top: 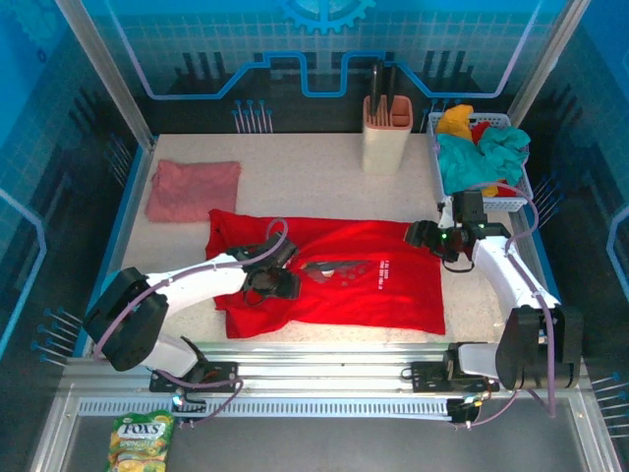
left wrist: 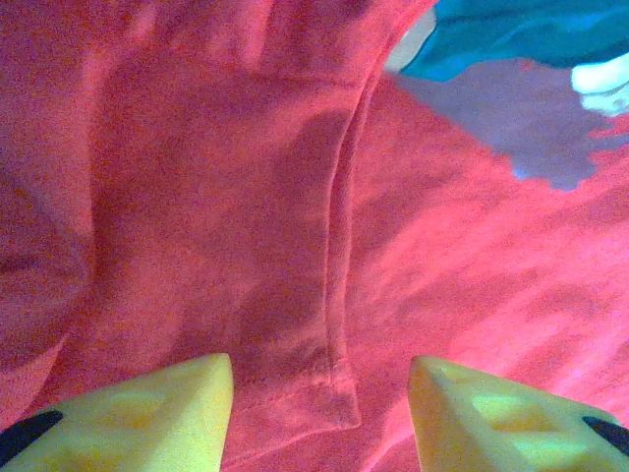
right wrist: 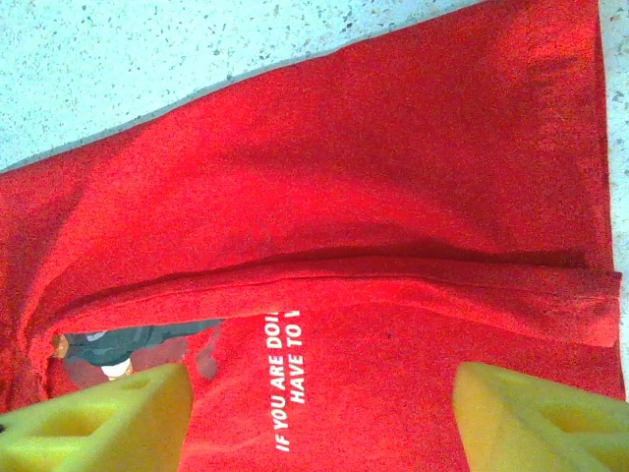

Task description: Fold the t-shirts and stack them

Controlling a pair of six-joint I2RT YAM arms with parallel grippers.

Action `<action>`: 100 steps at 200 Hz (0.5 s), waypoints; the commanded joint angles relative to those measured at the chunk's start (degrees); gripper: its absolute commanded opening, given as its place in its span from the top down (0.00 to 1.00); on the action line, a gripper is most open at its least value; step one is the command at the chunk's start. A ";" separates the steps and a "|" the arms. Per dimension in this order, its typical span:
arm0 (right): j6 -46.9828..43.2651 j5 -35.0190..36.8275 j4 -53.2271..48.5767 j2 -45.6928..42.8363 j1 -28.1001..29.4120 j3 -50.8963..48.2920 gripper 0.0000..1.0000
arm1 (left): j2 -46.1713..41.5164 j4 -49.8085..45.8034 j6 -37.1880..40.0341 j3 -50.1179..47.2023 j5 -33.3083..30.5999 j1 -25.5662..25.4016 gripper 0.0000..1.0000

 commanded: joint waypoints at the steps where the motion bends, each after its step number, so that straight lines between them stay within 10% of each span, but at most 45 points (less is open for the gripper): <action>1: -0.04 -1.59 0.19 0.67 0.56 0.17 0.29 | 0.16 -1.93 -1.10 -0.08 -1.84 -0.22 0.49; 100: -1.78 -1.26 -0.24 0.77 -0.56 0.23 0.29 | 8.00 -7.16 9.56 17.86 -6.91 28.61 0.54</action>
